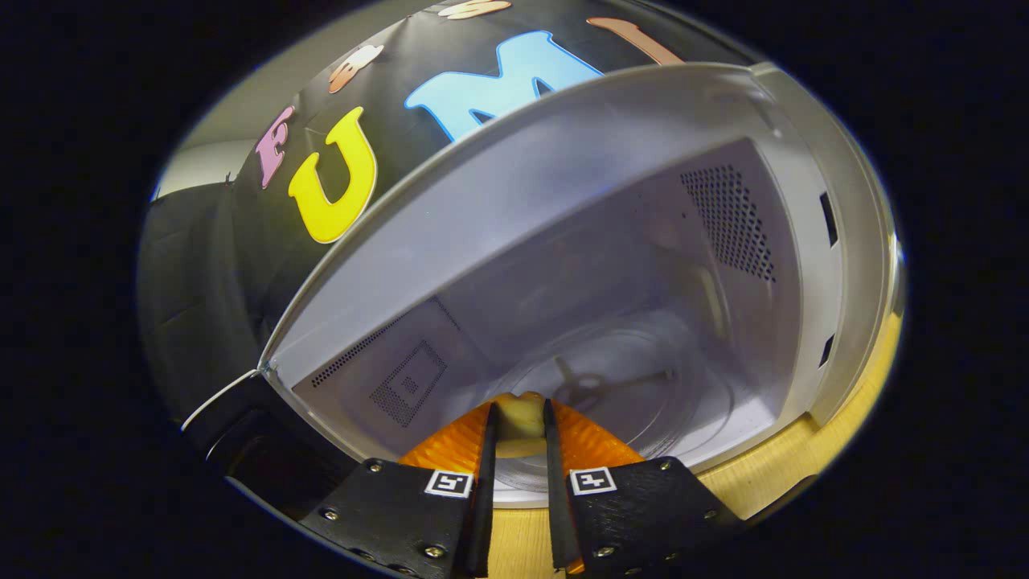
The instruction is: Open the microwave, put the food inside, and close the microwave door.
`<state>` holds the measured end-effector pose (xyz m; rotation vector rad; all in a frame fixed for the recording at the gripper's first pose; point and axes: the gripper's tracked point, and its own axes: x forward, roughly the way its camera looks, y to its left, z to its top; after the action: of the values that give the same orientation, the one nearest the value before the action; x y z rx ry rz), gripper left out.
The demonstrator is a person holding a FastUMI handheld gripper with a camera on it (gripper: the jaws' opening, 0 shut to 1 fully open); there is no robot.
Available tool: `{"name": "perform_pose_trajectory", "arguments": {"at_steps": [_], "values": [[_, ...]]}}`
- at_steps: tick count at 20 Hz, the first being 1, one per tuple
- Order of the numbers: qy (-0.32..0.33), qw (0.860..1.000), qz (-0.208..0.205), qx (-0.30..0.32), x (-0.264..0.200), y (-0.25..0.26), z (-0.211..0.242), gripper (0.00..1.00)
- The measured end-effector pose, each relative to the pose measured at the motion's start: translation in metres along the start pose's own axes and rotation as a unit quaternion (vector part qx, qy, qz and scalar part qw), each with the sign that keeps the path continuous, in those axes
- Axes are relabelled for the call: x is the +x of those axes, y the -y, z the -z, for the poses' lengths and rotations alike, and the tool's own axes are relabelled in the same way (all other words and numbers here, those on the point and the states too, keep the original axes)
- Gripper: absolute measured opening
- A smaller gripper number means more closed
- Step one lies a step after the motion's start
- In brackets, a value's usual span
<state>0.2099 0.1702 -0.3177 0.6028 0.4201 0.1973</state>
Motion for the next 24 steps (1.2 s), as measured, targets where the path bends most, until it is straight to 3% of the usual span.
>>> {"name": "perform_pose_trajectory", "arguments": {"at_steps": [3,10,12,24], "values": [[0.019,1.0,0.01,0.004,0.007,-0.002,-0.004,0.29],[0.015,1.0,0.01,0.005,0.008,-0.004,0.002,0.49],[0.005,1.0,0.001,0.003,0.004,-0.005,0.008,0.58],[0.008,0.999,0.023,-0.035,-0.008,0.006,0.023,0.69]]}}
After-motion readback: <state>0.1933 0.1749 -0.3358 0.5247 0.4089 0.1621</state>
